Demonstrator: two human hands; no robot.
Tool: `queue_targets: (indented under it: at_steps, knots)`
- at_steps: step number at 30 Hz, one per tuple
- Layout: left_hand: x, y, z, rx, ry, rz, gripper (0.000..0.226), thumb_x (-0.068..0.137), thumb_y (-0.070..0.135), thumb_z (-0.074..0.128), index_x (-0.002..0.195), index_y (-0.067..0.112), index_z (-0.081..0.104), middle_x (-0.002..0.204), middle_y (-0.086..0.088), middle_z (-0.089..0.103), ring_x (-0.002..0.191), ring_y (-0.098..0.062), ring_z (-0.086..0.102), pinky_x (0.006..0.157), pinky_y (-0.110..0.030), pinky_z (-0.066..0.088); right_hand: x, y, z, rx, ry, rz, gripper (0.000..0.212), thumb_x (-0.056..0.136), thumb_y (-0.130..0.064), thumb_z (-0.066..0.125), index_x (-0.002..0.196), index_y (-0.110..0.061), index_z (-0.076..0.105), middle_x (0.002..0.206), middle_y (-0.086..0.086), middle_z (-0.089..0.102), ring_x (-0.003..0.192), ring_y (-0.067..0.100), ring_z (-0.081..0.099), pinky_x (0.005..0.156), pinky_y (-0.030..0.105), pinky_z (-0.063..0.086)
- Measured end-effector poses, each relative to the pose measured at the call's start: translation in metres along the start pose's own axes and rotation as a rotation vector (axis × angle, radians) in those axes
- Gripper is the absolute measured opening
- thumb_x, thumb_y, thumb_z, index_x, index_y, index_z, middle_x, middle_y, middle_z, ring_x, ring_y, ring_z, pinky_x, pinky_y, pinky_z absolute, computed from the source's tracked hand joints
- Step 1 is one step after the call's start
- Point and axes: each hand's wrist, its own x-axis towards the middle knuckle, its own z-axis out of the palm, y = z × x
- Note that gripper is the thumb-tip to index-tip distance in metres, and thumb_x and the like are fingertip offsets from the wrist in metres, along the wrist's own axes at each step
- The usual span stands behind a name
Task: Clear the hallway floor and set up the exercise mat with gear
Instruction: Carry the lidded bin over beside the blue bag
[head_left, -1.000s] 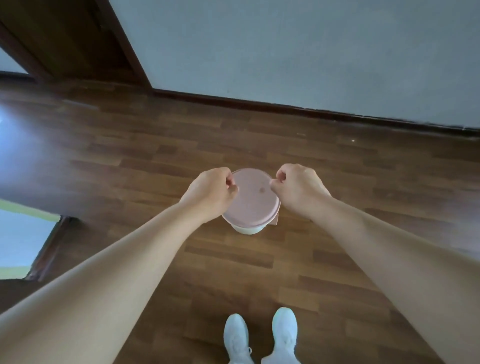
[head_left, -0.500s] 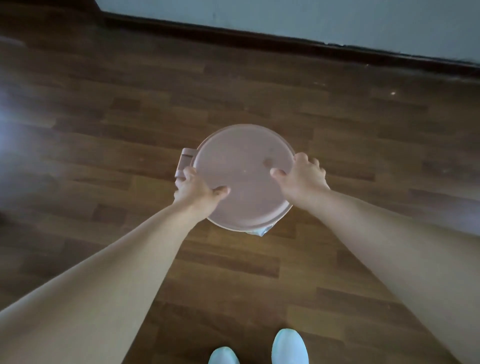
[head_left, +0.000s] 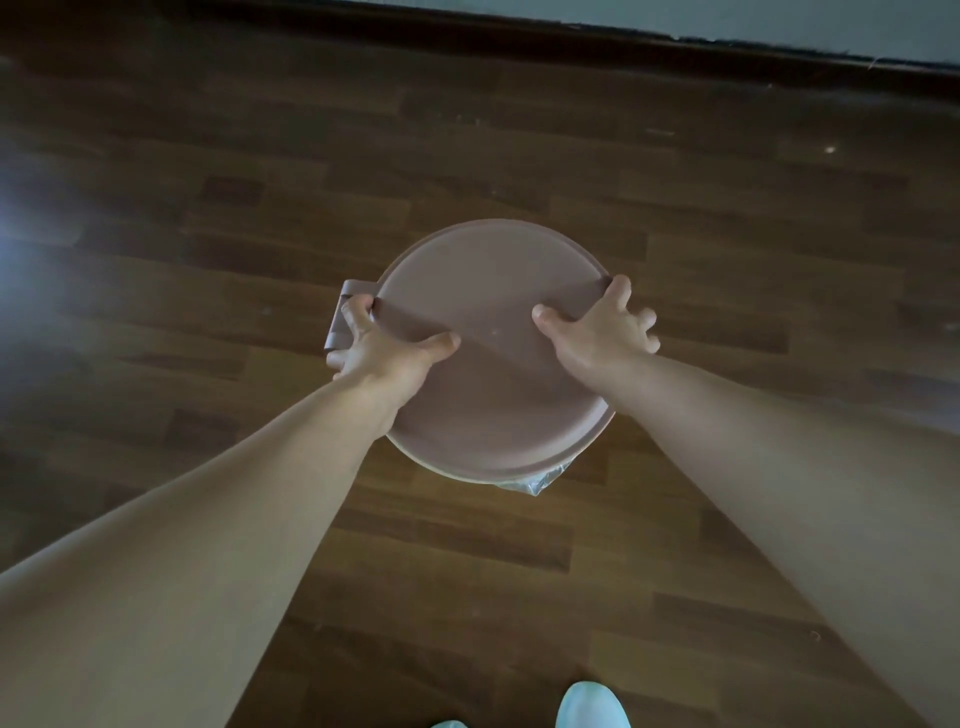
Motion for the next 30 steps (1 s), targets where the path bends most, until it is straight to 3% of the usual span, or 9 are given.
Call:
queue_targets:
  at_steps: [11,16,21,30]
  knots:
    - [-0.091,0.104,-0.063,-0.017,-0.026,0.069,0.089,0.065,0.041,0.081,0.134,0.038,0.026,0.132,-0.004,0.034,0.091,-0.022,0.039,0.077,-0.037,0.039,-0.066,-0.059,-0.112,0.089,0.102,0.042,0.078,0.077,-0.054,0.059,0.138,-0.023,0.022,0.134,0.015,0.033,0.123,0.036,0.033,0.094,0.045,0.034]
    - [-0.164,0.177,-0.112,0.010,-0.025,0.155,0.095,0.064,0.042,0.082,0.137,0.039,0.021,0.134,-0.007,0.033,0.097,-0.023,0.039,0.084,-0.039,0.043,-0.128,-0.092,-0.201,0.147,0.163,0.007,0.081,0.078,-0.054,0.058,0.141,-0.024,0.017,0.136,0.017,0.031,0.125,0.036,0.030,0.098,0.049,0.033]
    - [-0.232,0.225,-0.150,0.059,-0.041,0.203,0.105,0.063,0.045,0.082,0.140,0.042,0.011,0.141,-0.010,0.025,0.123,-0.034,0.038,0.096,-0.050,0.043,-0.188,-0.108,-0.266,0.224,0.228,0.021,0.084,0.076,-0.053,0.060,0.142,-0.024,0.016,0.134,0.018,0.032,0.125,0.036,0.031,0.097,0.049,0.034]
    - [-0.369,0.272,-0.217,0.049,-0.098,0.343,0.107,0.060,0.043,0.084,0.141,0.031,0.015,0.140,-0.011,0.030,0.118,-0.033,0.043,0.091,-0.043,0.041,-0.318,-0.115,-0.373,0.255,0.401,0.059,0.090,0.071,-0.057,0.060,0.142,-0.023,0.016,0.132,0.018,0.035,0.123,0.037,0.033,0.099,0.045,0.030]
